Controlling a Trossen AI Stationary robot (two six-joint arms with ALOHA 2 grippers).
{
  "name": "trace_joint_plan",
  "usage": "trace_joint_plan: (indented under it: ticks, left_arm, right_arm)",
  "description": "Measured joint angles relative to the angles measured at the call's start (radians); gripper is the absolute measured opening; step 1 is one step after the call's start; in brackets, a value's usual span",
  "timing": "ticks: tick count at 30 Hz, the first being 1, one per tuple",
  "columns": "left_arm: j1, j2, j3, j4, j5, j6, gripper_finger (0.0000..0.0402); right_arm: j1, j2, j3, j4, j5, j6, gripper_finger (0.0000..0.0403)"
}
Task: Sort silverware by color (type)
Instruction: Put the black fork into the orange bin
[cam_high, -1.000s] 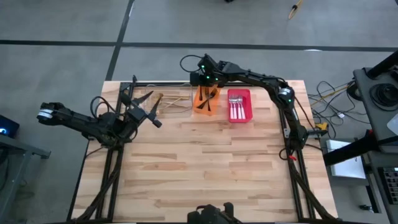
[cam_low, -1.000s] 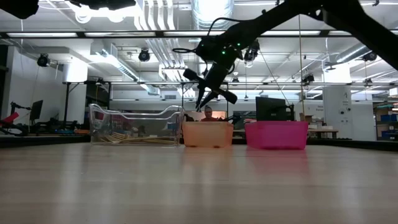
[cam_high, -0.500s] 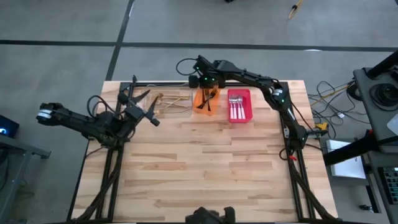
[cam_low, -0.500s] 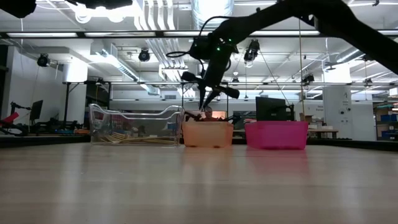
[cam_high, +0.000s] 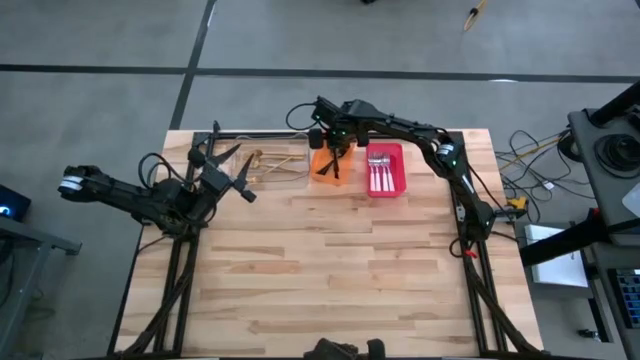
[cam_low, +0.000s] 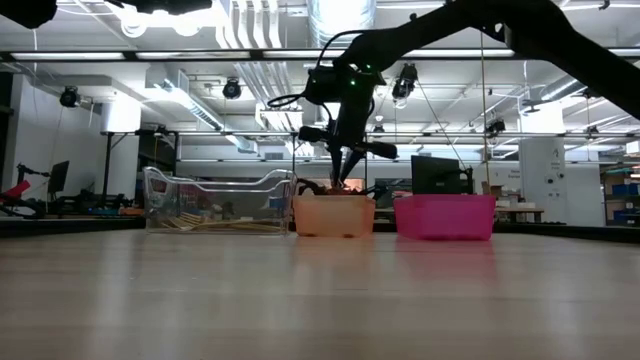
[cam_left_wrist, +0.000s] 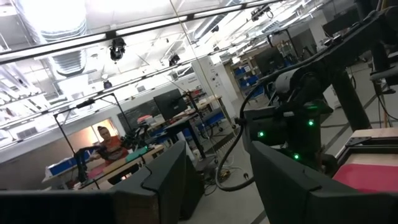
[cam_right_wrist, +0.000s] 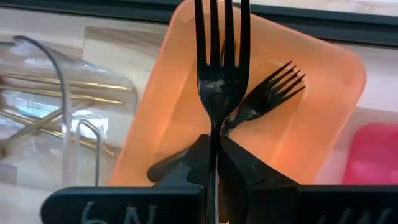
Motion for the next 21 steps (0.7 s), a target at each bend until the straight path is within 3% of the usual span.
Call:
trace_joint_plan:
  ticks: [15,21]
  left_arm:
    - [0.0,0.0,0.0,-0.001,0.001,0.0,0.0162]
    - [0.0,0.0,0.0,-0.001,0.001,0.0,0.0162]
  right_arm:
    - [0.031,0.0,-0.048,0.003,0.037,-0.019,0.0013]
    - [0.033,0.0,-0.049,0.003,0.044,-0.019,0.004]
